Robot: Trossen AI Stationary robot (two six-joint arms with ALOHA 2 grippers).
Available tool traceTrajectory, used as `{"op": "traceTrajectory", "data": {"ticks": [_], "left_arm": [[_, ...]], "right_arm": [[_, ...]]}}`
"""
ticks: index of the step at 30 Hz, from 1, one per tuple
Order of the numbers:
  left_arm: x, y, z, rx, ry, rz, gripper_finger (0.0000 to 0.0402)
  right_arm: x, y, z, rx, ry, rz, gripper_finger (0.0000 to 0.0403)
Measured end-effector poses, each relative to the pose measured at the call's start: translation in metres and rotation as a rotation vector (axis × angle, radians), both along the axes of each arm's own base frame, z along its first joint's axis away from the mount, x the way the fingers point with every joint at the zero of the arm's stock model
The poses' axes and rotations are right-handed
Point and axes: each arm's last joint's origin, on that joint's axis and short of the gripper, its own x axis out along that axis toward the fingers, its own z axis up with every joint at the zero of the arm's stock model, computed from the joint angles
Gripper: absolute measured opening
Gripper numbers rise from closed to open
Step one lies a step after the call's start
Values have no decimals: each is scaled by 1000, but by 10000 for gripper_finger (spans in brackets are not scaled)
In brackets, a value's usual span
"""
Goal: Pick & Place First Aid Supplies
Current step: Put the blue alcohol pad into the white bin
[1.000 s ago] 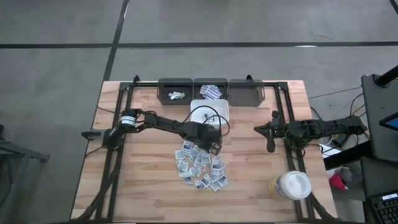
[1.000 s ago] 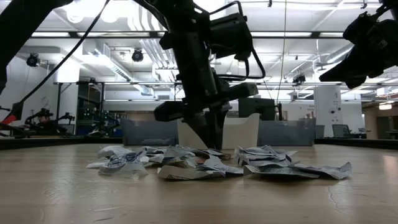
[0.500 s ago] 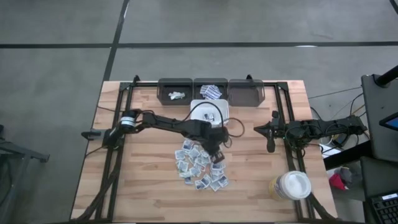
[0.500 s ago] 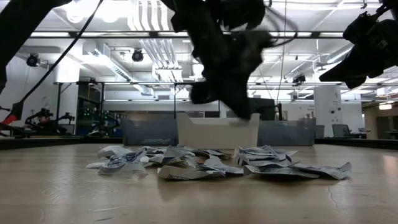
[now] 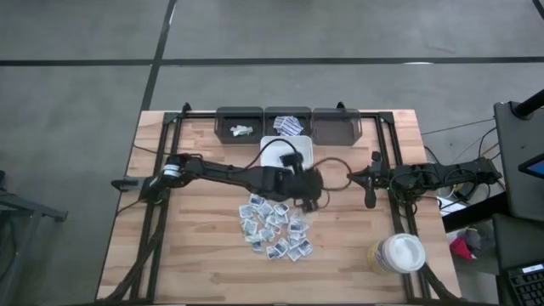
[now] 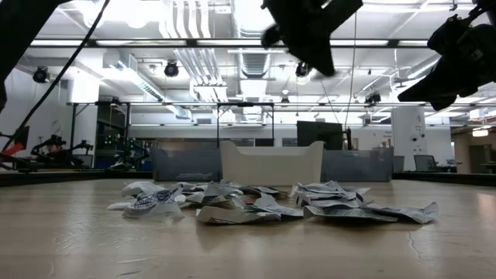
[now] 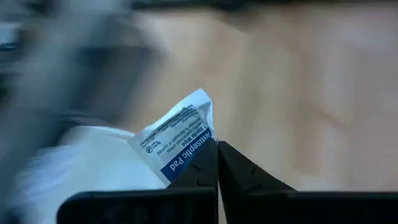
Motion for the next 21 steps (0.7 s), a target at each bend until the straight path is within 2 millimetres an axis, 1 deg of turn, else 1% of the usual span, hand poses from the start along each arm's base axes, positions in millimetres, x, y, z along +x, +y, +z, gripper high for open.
{"op": "traceTrajectory", "data": {"ticks": [3, 5, 7, 10, 13, 15, 17, 21], "left_arm": [[-1, 10, 14, 62, -74, 170, 0], [-1, 20, 19, 46, -111, 228, 0], [-1, 34, 20, 11, -138, 291, 0], [-5, 58, 14, -103, -164, 418, 0], [-12, 85, 6, -285, -147, 539, 0], [-16, 100, 1, -361, -124, 591, 0], [-19, 110, -1, -389, -105, 615, 0], [-19, 116, -4, -409, -107, 629, 0]], "right_arm": [[0, 0, 0, 0, 0, 0, 18], [0, 0, 0, 0, 0, 0, 18], [0, 0, 0, 0, 0, 0, 18], [0, 0, 0, 0, 0, 0, 18], [0, 0, 0, 1, 0, -1, 18], [0, 0, 0, 0, 0, 0, 18], [0, 0, 0, 0, 0, 0, 18], [0, 0, 0, 0, 0, -1, 18]]}}
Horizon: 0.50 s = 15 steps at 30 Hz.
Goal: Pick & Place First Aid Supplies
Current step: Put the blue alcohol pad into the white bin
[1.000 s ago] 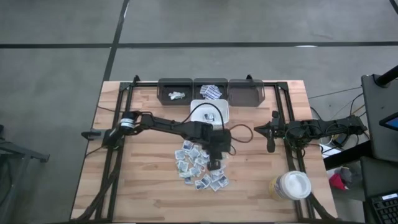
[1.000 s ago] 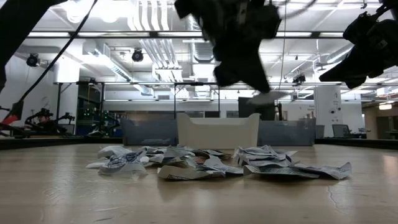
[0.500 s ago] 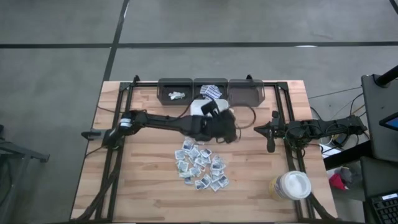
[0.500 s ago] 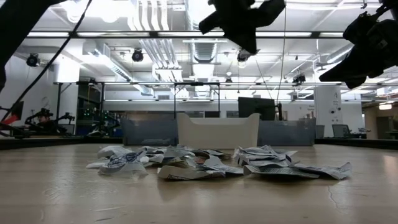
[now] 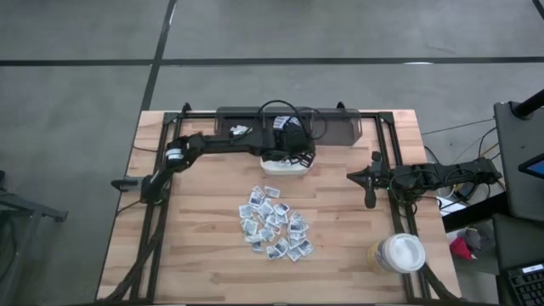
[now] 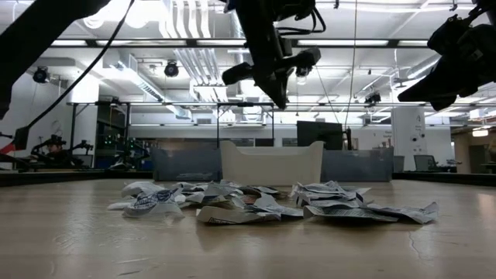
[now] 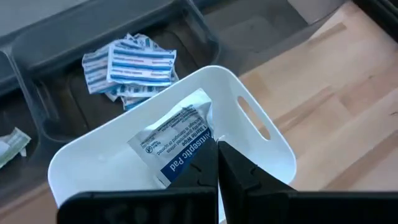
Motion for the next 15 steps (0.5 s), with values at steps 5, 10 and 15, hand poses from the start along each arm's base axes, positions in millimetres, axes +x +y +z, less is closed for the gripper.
{"op": "traceTrajectory", "data": {"ticks": [5, 10, 15], "left_arm": [[0, 6, -9, -58, -1, -11, 0], [-4, 13, -40, -141, 49, 1, 0], [-10, 14, -80, -199, 91, 12, 0]], "right_arm": [[0, 0, 0, 0, 0, 0, 18], [0, 0, 0, 0, 0, 0, 18], [0, 0, 0, 2, -1, -1, 18]]}}
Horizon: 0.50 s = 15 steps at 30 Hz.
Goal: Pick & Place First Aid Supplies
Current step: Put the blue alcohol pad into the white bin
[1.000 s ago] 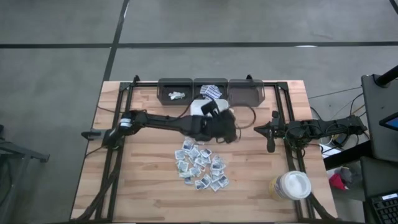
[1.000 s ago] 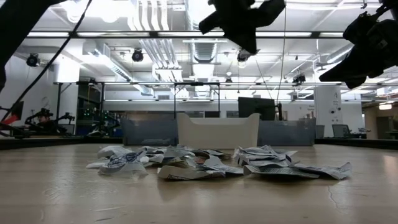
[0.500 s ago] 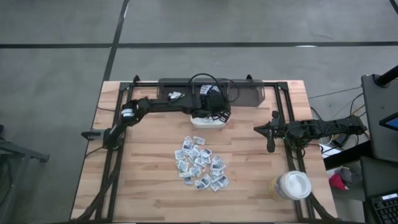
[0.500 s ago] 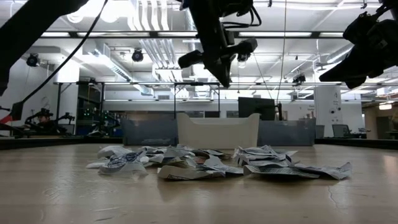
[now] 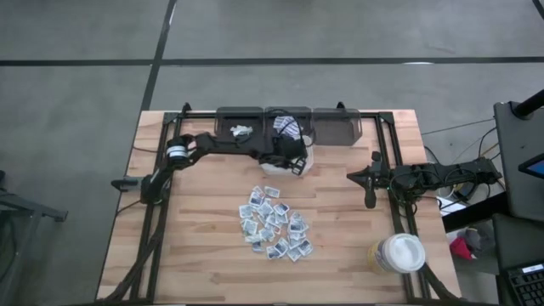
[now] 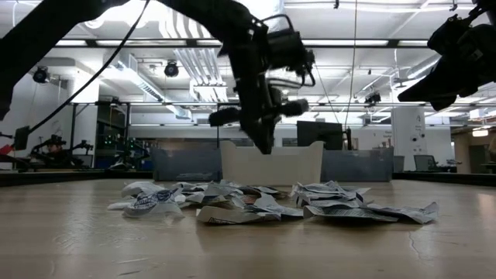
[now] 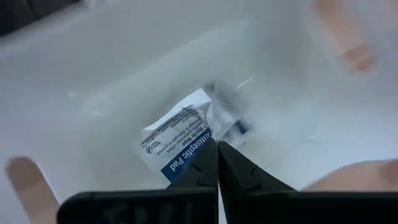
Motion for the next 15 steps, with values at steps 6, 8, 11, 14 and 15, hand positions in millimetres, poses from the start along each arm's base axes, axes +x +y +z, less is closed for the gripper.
{"op": "traceTrajectory", "data": {"ticks": [6, 8, 11, 14, 15], "left_arm": [[-3, -1, -22, -8, -7, 9, 0], [-3, -1, -22, -6, -14, 9, 0], [-2, 0, -22, 4, -10, -8, 0], [-2, 0, -22, 19, -6, -38, 0], [-1, 0, -23, 25, -11, -48, 1]], "right_arm": [[0, 0, 0, 0, 0, 0, 18], [0, 0, 0, 0, 0, -1, 18], [0, 0, 0, 0, 0, -1, 18], [0, 0, 0, 0, 0, 0, 18], [0, 0, 0, 0, 0, 0, 18]]}}
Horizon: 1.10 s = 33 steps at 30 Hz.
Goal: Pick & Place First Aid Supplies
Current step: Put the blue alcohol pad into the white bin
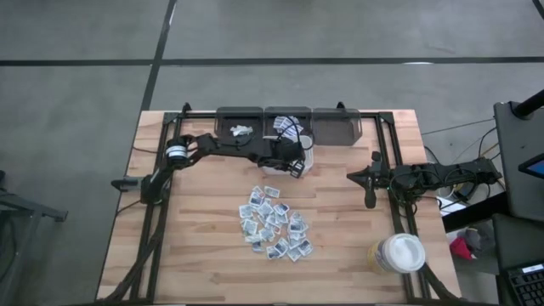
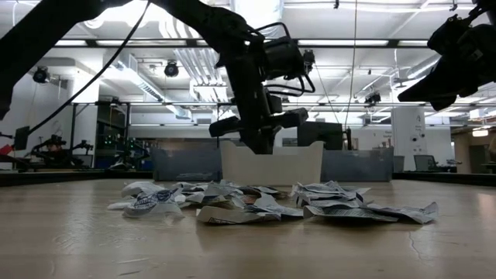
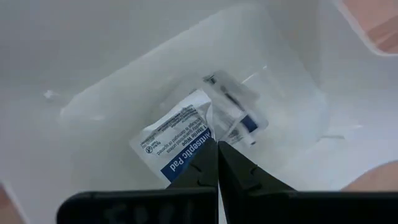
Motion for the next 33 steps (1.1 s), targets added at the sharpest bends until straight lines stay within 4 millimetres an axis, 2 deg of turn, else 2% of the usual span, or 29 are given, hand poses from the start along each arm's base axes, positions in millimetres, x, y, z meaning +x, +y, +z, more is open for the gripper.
{"op": "traceTrajectory", "data": {"ticks": [7, 14, 16, 19, 21, 24, 28, 33], "left_arm": [[2, 0, 0, 27, -8, -51, 26], [3, 1, 3, 34, -11, -67, 80], [6, 1, 9, 29, -24, -94, 95], [11, -2, 32, -10, -89, -211, 107], [14, -11, 52, -20, -140, -316, 109], [15, -36, 68, 2, -137, -460, 106], [7, -73, 71, 10, -50, -605, 104], [-4, -111, 62, -55, 61, -629, 104]], "right_arm": [[0, 0, 0, 0, 0, 0, 18], [0, 0, 0, 0, 0, 0, 18], [0, 0, 0, 0, 0, 0, 18], [0, 0, 0, 0, 0, 0, 18], [0, 0, 0, 0, 0, 0, 18], [0, 0, 0, 0, -1, 0, 18], [0, 0, 0, 0, 1, 1, 18], [0, 0, 0, -2, 1, 1, 18]]}}
